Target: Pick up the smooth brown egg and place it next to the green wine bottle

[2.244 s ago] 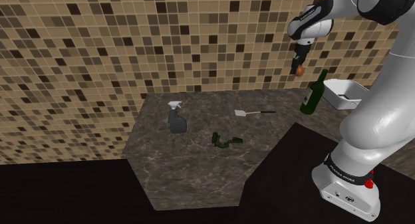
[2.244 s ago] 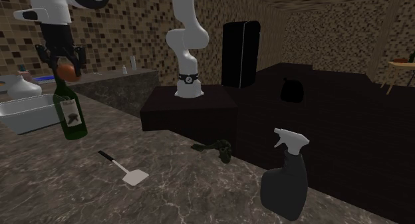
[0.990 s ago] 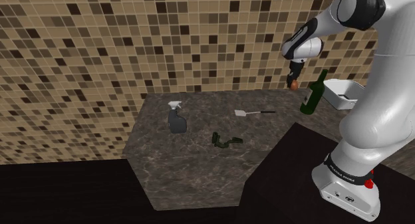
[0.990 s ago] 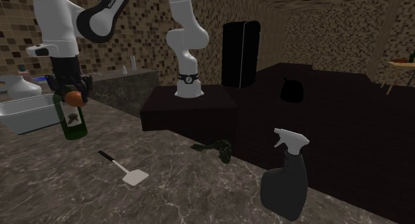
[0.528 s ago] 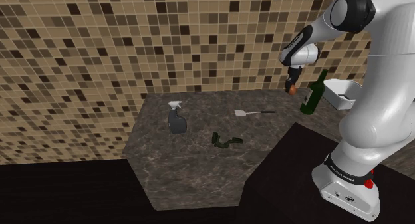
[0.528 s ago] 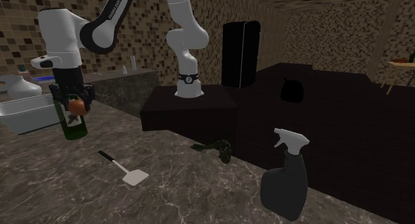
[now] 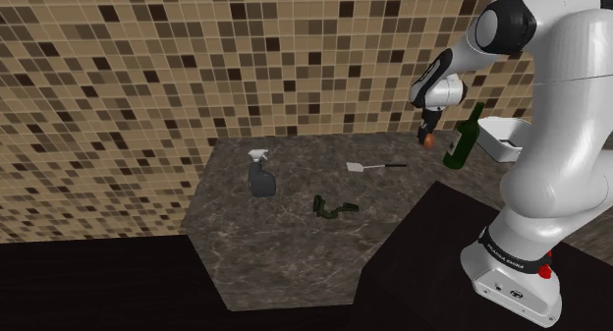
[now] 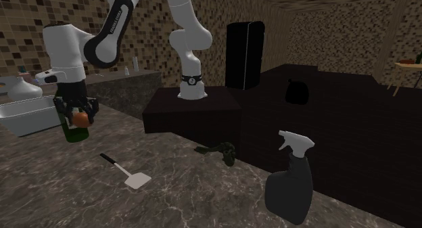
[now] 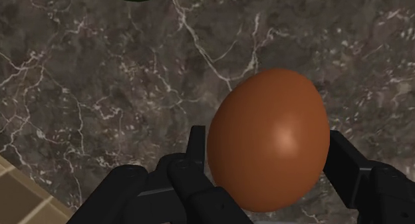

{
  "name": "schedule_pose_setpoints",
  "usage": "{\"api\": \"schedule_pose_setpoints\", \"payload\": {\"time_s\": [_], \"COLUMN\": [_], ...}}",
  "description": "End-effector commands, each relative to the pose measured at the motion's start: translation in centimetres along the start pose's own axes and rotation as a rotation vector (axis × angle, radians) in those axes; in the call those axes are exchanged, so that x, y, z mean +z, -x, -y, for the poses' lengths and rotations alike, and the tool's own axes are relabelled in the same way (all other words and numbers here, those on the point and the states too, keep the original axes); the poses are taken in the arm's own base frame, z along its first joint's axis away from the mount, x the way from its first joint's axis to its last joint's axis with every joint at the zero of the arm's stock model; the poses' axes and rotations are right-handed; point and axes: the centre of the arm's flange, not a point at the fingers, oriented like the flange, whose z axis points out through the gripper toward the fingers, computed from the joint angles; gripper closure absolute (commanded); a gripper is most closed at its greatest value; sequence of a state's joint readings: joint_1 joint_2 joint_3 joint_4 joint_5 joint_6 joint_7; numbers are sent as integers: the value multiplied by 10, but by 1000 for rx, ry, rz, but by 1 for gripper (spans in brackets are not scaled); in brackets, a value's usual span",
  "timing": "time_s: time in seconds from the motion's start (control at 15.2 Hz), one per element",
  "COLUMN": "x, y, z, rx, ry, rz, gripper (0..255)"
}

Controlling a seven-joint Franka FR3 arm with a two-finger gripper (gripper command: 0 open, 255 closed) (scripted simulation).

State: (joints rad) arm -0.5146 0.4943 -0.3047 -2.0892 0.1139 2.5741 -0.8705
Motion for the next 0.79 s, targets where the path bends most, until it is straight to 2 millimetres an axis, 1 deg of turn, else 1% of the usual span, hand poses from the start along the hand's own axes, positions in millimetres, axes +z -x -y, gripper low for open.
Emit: {"api": "schedule_pose_setpoints", "payload": {"time_s": [0.0, 0.73], "x": [11, 68], "y": [1, -2], "z": [1, 5], "rx": [0, 0], "ry": [0, 0], "rz": [0, 0], "gripper": [255, 255]}}
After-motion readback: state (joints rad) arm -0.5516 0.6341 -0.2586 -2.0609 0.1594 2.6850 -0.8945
